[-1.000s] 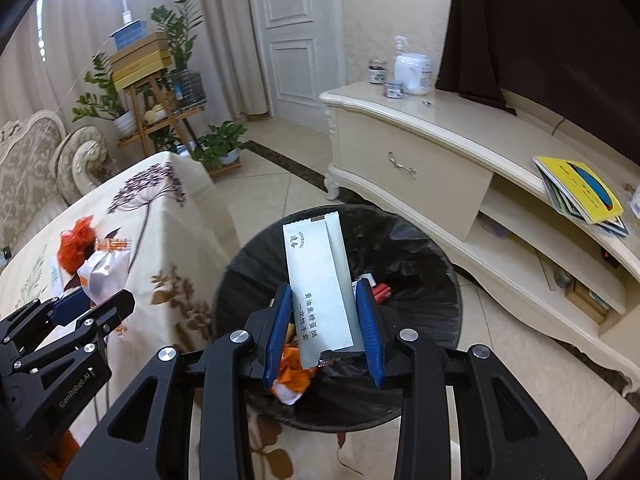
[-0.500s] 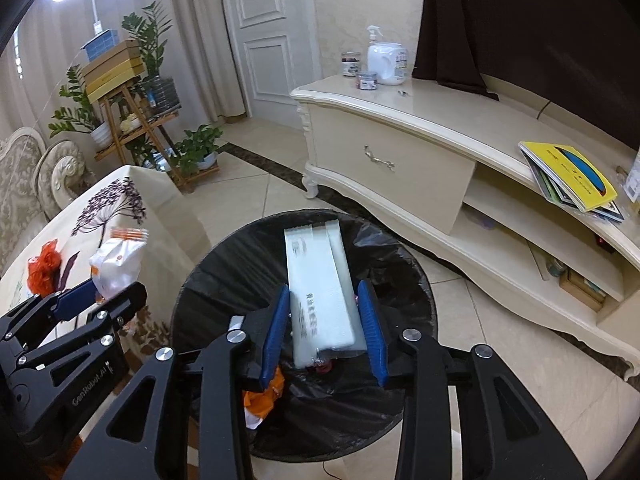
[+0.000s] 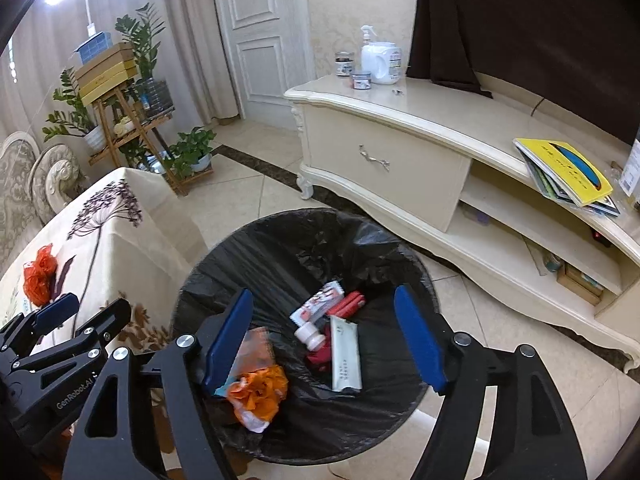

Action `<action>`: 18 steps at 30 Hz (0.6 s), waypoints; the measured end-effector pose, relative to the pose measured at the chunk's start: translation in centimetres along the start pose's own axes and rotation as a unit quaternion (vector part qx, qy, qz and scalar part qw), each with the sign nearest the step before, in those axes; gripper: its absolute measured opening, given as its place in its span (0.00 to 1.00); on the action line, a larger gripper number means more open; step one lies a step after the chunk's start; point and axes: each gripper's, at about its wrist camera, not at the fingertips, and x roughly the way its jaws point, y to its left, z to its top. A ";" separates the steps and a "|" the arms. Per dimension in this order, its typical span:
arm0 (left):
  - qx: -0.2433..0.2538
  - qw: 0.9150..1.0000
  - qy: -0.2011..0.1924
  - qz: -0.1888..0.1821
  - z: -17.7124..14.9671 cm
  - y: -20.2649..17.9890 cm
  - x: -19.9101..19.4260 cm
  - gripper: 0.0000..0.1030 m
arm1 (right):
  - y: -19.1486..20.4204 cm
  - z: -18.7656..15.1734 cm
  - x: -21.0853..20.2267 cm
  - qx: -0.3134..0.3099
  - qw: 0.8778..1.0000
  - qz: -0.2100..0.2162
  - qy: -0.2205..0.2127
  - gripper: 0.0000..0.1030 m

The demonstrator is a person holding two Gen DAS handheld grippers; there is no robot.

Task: Collect trash
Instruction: 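Carry both over the bin, open right tool while left tool releases the bag, then move both open tools back toward the orange-red bag and tube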

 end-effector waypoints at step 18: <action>-0.099 0.990 0.001 0.102 -3.3 15.9 -4.4 0.76 | 13.4 0.0 -0.2 -0.072 0.993 0.095 0.011 0.79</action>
